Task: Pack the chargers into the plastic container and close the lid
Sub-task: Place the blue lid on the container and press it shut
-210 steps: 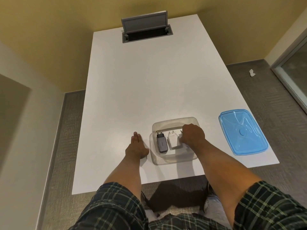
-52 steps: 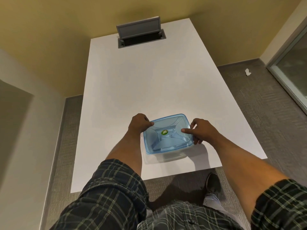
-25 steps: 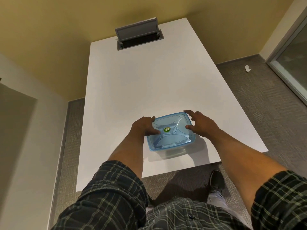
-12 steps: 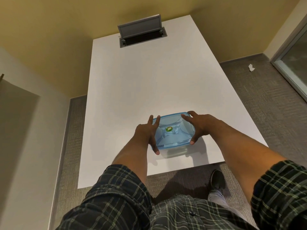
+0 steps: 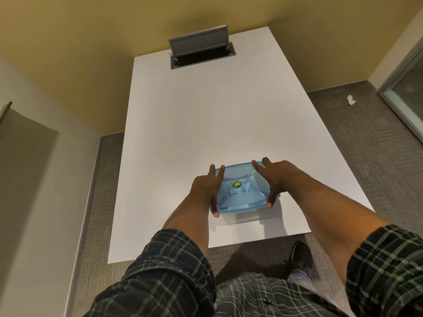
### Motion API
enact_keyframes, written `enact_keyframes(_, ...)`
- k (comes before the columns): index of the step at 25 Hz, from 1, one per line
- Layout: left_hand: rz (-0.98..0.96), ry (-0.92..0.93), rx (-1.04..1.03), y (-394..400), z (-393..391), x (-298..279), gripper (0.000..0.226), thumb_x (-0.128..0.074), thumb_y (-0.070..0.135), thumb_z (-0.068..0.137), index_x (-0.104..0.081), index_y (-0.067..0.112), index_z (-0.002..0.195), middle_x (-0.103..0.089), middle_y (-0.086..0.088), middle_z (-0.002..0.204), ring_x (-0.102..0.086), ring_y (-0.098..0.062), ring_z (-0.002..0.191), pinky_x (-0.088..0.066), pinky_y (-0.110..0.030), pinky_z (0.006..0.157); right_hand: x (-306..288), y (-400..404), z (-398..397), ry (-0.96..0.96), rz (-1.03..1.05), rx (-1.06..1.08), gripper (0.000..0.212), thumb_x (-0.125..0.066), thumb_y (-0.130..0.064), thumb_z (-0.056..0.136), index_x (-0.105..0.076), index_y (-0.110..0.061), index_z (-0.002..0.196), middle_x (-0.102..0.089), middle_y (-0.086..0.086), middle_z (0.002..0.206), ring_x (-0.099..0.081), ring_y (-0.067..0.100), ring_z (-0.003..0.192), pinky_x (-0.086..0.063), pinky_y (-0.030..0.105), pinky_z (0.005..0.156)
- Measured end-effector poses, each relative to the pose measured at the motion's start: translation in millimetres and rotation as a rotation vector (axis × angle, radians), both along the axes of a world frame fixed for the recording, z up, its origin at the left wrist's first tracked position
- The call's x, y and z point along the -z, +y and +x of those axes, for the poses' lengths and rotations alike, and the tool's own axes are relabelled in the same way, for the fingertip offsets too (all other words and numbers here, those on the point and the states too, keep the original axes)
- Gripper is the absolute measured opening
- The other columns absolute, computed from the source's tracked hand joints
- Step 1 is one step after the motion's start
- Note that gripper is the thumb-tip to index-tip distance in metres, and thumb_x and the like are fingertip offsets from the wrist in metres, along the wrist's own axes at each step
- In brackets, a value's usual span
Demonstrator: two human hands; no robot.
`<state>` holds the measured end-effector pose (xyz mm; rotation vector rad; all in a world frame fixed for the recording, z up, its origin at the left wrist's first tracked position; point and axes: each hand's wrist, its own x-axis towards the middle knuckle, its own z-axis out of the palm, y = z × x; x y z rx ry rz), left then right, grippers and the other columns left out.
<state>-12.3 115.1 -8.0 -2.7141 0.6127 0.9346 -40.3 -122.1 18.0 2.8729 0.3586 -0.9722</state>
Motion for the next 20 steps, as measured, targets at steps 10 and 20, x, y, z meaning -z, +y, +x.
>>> enact_keyframes(10, -0.003, -0.049, 0.047, 2.0, 2.7, -1.6, 0.173, -0.098, 0.057, 0.033, 0.017, 0.024, 0.159, -0.008, -0.013, 0.166, -0.058, -0.038, 0.126, -0.049, -0.042, 0.102, 8.0, -6.8, 0.1, -0.033, 0.009, -0.021, 0.165, -0.089, -0.071, 0.036, 0.011, -0.022, 0.158, -0.020, 0.011, 0.158, -0.062, 0.030, 0.108, -0.043, 0.033, 0.074)
enact_keyframes(20, -0.039, -0.055, 0.023, 5.3, 0.8, -1.6, 0.169, -0.097, 0.056, 0.038, 0.017, 0.028, 0.159, 0.007, -0.011, 0.169, -0.047, -0.037, 0.138, -0.045, -0.041, 0.108, 7.9, -4.4, 1.2, 0.009, 0.086, 0.047, 0.164, -0.096, -0.056, 0.041, 0.014, -0.023, 0.158, -0.002, 0.003, 0.166, -0.052, 0.030, 0.130, -0.048, 0.039, 0.098)
